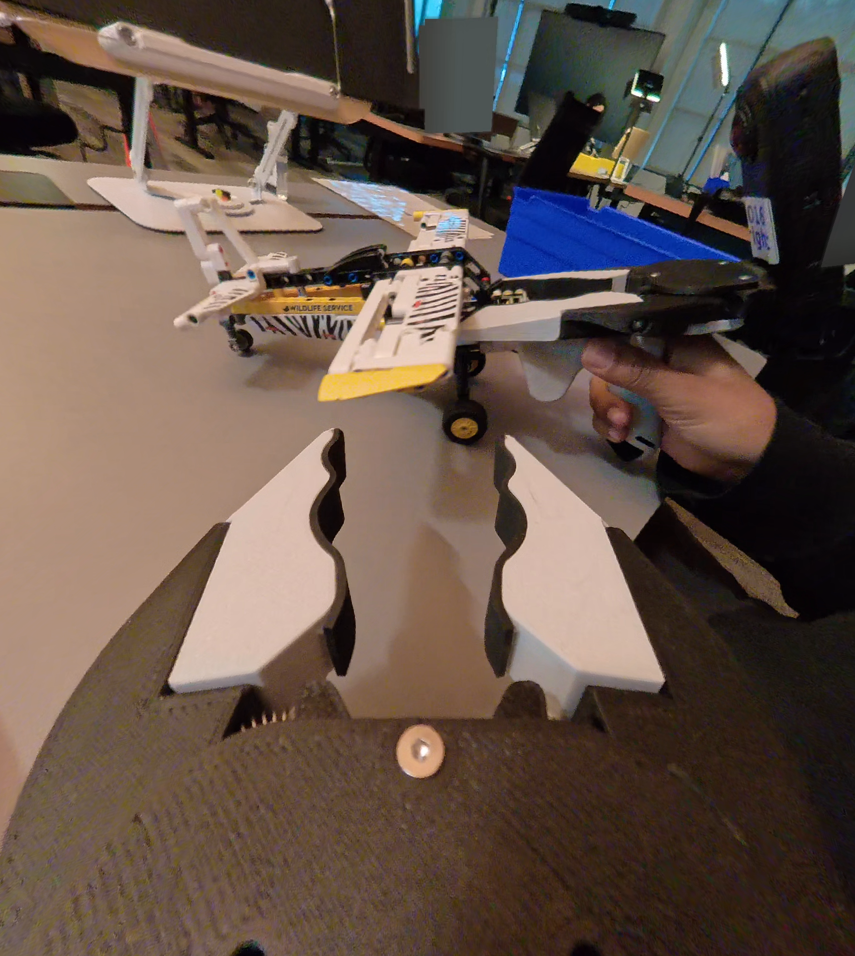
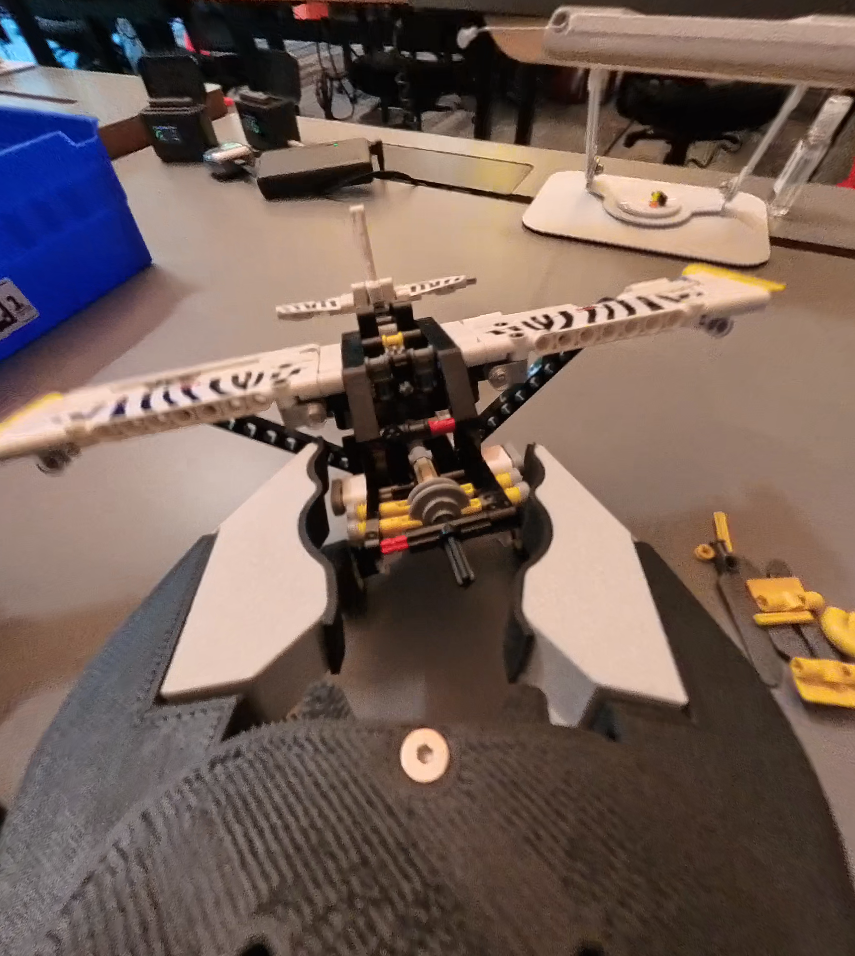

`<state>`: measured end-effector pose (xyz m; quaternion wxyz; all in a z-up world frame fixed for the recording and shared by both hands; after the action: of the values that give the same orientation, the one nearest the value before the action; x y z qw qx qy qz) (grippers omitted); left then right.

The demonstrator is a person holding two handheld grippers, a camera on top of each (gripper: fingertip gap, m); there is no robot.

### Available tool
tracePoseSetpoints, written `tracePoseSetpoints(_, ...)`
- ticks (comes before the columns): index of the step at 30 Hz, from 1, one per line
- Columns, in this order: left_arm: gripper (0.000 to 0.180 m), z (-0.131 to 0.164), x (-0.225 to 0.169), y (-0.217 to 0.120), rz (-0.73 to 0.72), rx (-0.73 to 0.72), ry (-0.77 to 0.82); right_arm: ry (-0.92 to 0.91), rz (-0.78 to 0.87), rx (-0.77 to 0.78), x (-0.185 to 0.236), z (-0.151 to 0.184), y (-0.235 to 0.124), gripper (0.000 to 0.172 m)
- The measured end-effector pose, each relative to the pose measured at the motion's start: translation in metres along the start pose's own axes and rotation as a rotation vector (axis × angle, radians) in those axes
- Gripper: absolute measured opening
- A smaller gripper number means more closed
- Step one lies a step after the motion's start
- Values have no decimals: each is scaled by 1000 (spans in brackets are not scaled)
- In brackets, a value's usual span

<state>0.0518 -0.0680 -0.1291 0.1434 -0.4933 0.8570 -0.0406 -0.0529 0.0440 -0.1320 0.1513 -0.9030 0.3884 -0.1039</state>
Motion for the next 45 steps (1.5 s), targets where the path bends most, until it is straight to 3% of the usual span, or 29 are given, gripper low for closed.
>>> tracePoseSetpoints(2, 59, 1, -1, 2, -8, 17, 10, 23, -14, 22, 8, -5, -3, 72)
tracePoseSetpoints(6, 66, 6, 4, 6, -32, 51, -32, 147, -163, 26, 31, -13, -7, 88)
tracePoseSetpoints(11, 41, -14, 15, 8, 5, 1, -106, 138, -191, 68, 33, -3, -11, 92)
tracePoseSetpoints(19, 38, -32, 50, 31, -55, 16, -91, 145, -278, 54, 51, 0, -19, 95)
tracePoseSetpoints(23, 39, -42, 78, 37, -105, 13, -128, 134, -364, 43, 69, -1, -17, 88)
tracePoseSetpoints(26, 40, -42, 79, 39, -89, 18, -151, 82, -340, 8, 61, -5, -19, 72)
tracePoseSetpoints(33, 47, -38, 65, 20, -73, -142, -244, 15, -389, -70, 54, -6, -38, 59)
tracePoseSetpoints(37, 50, -45, 50, 10, -93, -207, -135, -17, -398, -134, 44, -8, -46, 49)
tracePoseSetpoints(45, 48, -41, -6, 27, -81, -196, 315, -64, -468, -266, 26, -28, -46, 40)
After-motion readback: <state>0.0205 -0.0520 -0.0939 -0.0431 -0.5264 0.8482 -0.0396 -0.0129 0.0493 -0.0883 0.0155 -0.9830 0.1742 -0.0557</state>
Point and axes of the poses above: each gripper's, where its closed fingertips meet, y out along the fingers, z out of its underside, x = y × z across the jaws, the point moved 1 cm from there along -y, back along the fingers, and after that the axes turned 8 degrees about -z, right-handed, at the moved point
